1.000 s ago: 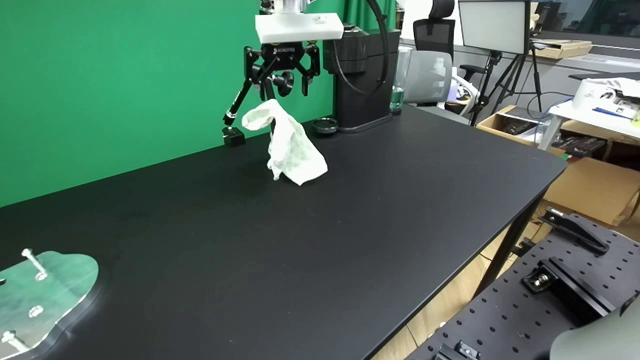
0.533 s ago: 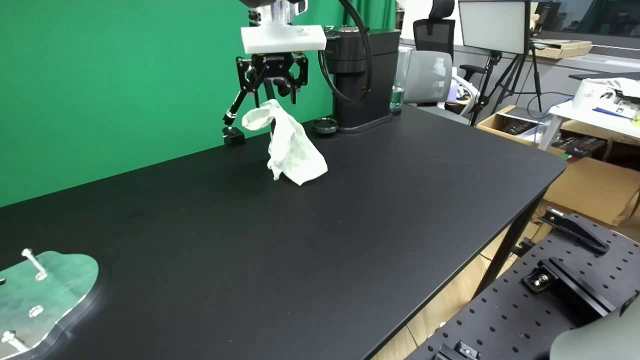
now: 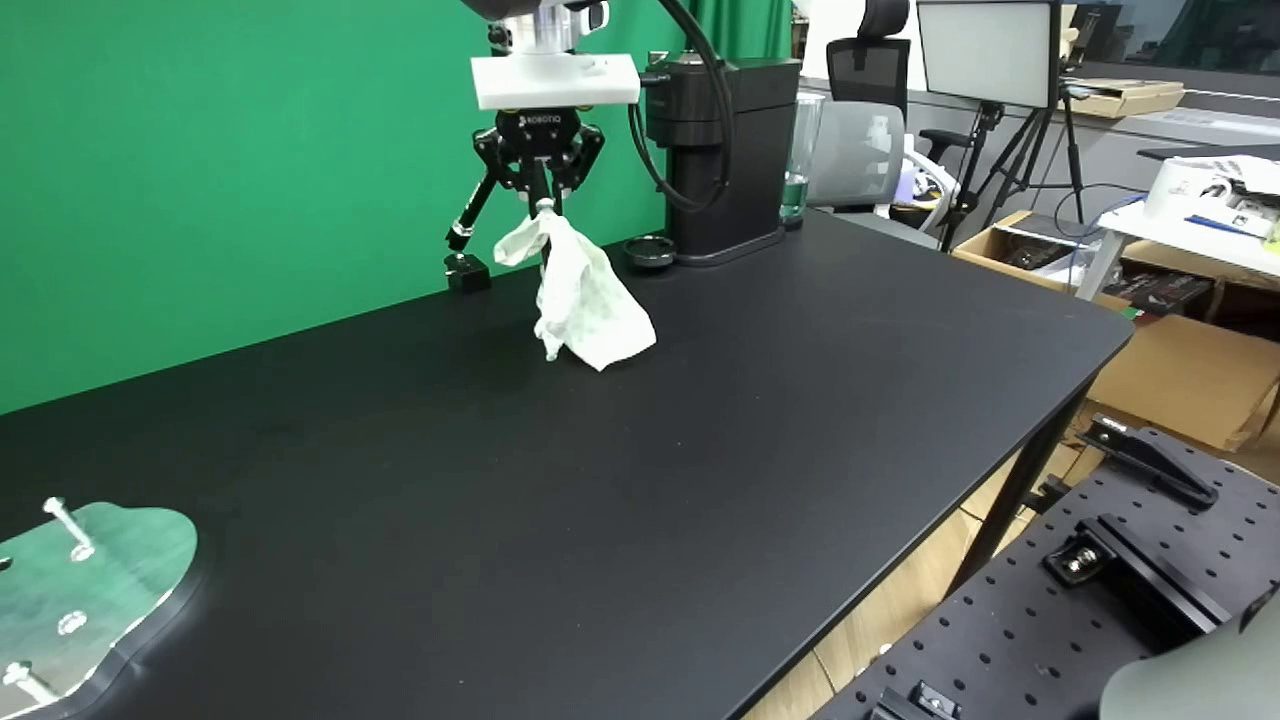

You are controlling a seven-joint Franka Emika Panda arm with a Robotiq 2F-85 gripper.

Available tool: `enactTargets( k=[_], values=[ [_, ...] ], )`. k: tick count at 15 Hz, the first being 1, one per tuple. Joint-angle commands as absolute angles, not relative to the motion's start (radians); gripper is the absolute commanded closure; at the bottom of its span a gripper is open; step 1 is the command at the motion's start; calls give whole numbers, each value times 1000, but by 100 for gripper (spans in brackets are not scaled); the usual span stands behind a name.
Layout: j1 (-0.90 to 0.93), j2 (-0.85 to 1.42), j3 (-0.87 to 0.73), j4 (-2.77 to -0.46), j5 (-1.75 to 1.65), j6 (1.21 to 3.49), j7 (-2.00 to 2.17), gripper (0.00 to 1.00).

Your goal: Put the cloth on the table

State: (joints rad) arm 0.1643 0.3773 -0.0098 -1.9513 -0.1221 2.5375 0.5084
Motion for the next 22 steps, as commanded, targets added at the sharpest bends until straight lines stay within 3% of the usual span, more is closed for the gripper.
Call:
enactTargets(
  k=[1,9,22],
  values=[
    [183,374,-27,-1930,-101,2501,535,99],
    [195,305,-29,-1981,-98,2443,567,100],
    [187,-42,76,-2265,-227,2229,632,100]
  ],
)
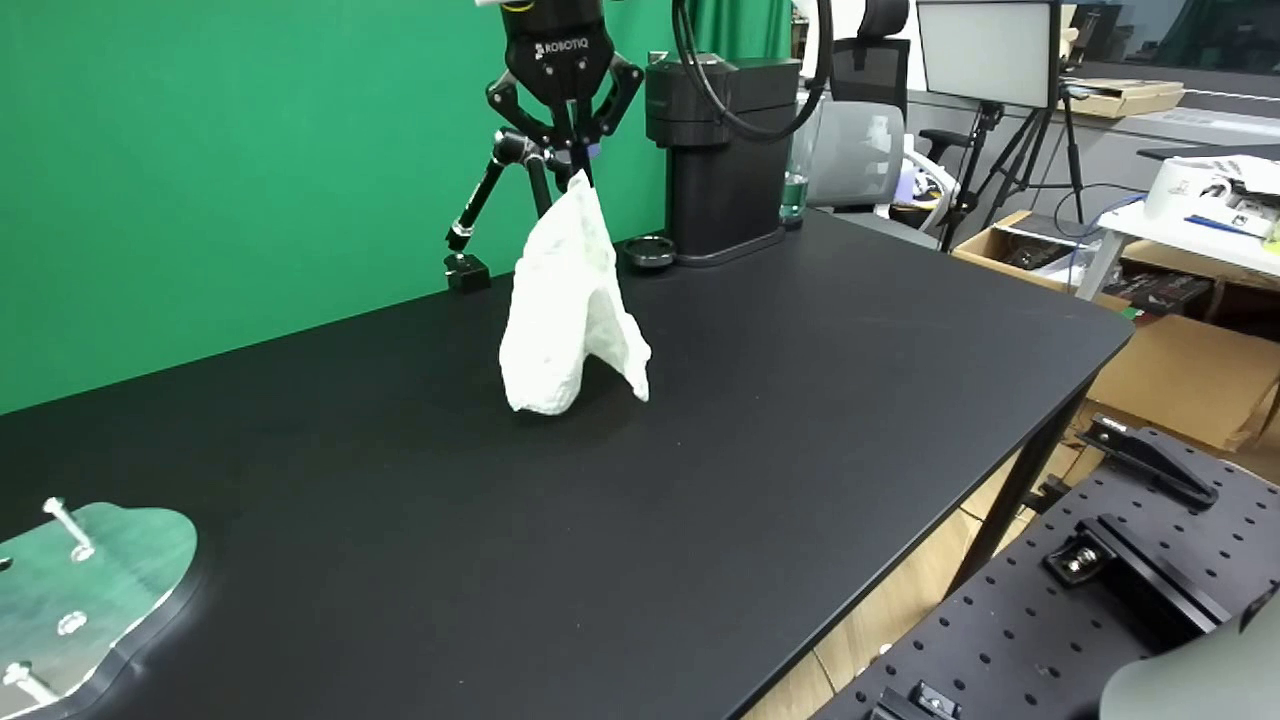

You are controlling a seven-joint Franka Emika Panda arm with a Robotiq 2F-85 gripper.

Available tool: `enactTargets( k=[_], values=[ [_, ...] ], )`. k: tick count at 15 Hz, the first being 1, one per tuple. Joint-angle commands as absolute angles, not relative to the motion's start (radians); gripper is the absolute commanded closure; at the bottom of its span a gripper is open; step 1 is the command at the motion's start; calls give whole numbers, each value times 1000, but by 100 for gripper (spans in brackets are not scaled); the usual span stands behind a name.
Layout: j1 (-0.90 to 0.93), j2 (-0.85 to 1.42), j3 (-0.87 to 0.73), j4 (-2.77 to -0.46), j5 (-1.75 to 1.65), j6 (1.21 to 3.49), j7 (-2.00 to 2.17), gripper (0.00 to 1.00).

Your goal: Put the cloth on the table

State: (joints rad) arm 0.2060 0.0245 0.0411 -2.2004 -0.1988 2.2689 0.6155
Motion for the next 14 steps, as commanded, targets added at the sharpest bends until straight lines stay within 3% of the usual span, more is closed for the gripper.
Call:
enactTargets(
  k=[1,9,10,12,14],
  values=[
    [182,-47,84,-2274,-226,2223,624,100],
    [135,27,86,-2304,-317,2307,604,100],
    [131,37,84,-2305,-310,2311,586,73],
    [126,52,81,-2309,-307,2323,560,67],
    [125,60,80,-2313,-305,2324,537,52]
  ],
)
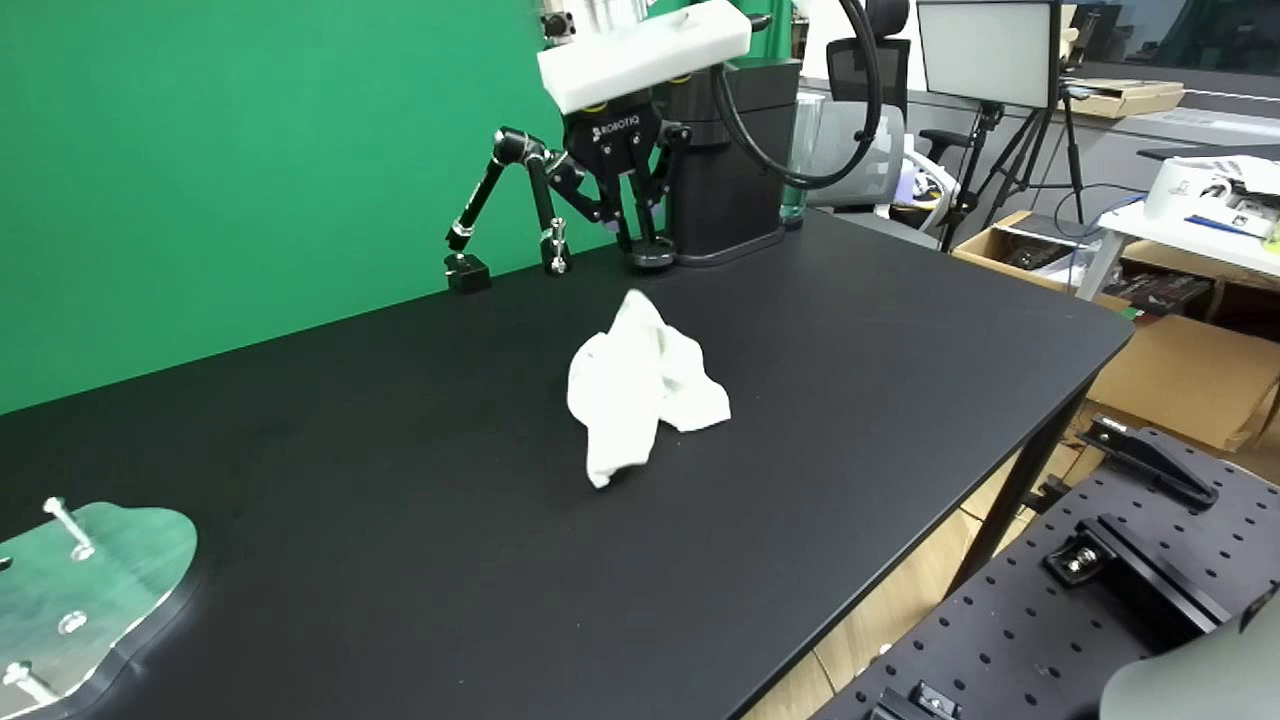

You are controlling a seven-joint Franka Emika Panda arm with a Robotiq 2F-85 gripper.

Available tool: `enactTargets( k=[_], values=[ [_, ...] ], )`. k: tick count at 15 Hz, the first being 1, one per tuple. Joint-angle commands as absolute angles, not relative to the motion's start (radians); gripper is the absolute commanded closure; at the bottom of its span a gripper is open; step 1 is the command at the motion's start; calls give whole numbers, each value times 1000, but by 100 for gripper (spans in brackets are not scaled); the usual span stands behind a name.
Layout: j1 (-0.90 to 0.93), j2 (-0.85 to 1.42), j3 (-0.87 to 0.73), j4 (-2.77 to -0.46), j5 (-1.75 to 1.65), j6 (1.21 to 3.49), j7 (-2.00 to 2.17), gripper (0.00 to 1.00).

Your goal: Put the cloth on the table

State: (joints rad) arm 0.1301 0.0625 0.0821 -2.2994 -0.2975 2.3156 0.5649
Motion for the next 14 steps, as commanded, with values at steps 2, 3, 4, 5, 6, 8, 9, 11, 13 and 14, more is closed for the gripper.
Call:
enactTargets(
  k=[2,3,4,5,6,8,9,11,13,14],
  values=[
    [127,60,80,-2320,-300,2324,514,40],
    [128,59,81,-2323,-293,2323,503,32],
    [129,58,84,-2325,-283,2320,488,26],
    [129,58,86,-2327,-265,2320,469,18],
    [129,59,86,-2329,-261,2321,456,12],
    [128,61,91,-2328,-224,2296,389,1],
    [127,60,93,-2331,-214,2285,344,0],
    [126,61,95,-2335,-217,2268,249,0],
    [123,59,102,-2342,-199,2270,99,0],
    [121,60,105,-2344,-180,2269,29,0]
  ],
)
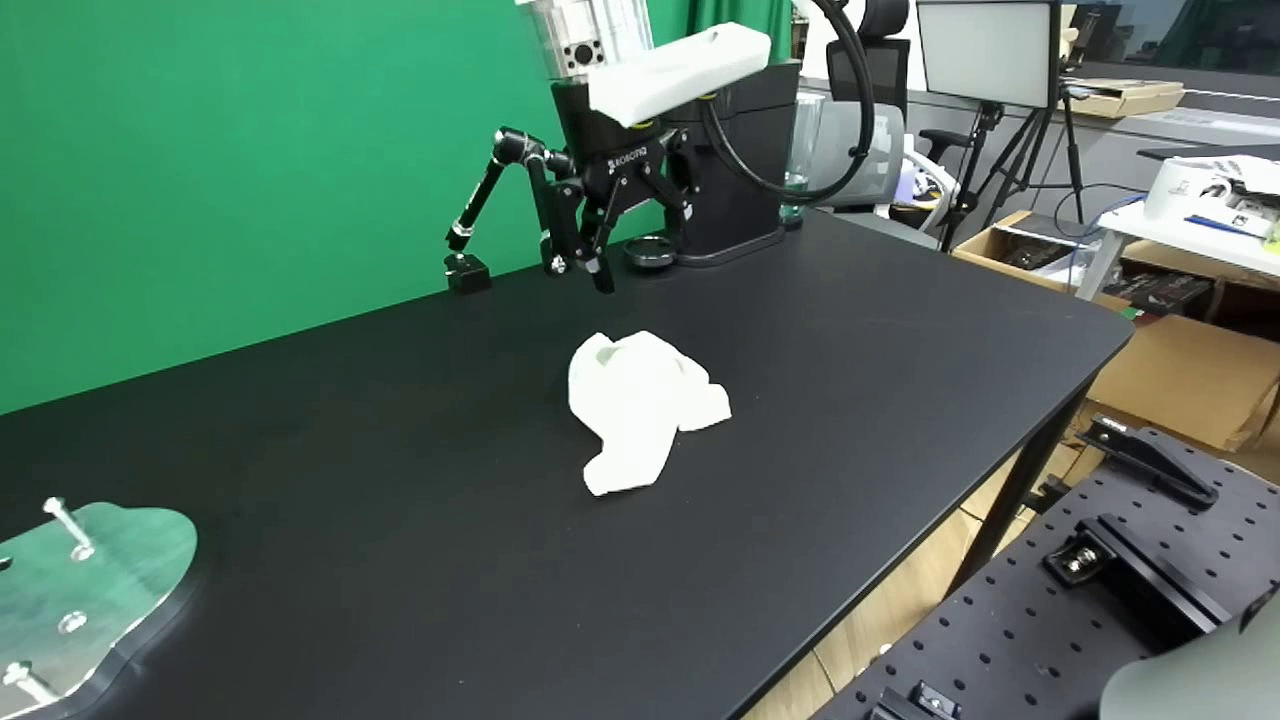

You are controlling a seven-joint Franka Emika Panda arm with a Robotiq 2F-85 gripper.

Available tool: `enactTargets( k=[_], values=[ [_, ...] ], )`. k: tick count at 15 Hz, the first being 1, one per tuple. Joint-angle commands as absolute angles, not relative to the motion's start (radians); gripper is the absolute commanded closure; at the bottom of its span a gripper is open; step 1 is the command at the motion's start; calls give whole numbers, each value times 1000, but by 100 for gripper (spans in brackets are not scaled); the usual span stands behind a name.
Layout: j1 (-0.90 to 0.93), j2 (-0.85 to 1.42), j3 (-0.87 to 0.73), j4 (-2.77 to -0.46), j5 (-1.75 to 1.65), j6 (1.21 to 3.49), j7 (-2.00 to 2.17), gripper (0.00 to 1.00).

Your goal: Put the cloth on the table

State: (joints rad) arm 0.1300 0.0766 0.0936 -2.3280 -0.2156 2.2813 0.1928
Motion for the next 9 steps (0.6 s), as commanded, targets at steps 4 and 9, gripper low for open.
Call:
enactTargets(
  k=[4,9],
  values=[
    [118,57,109,-2344,-148,2255,-196,0],
    [124,42,106,-2328,-145,2128,-84,0]
  ],
)
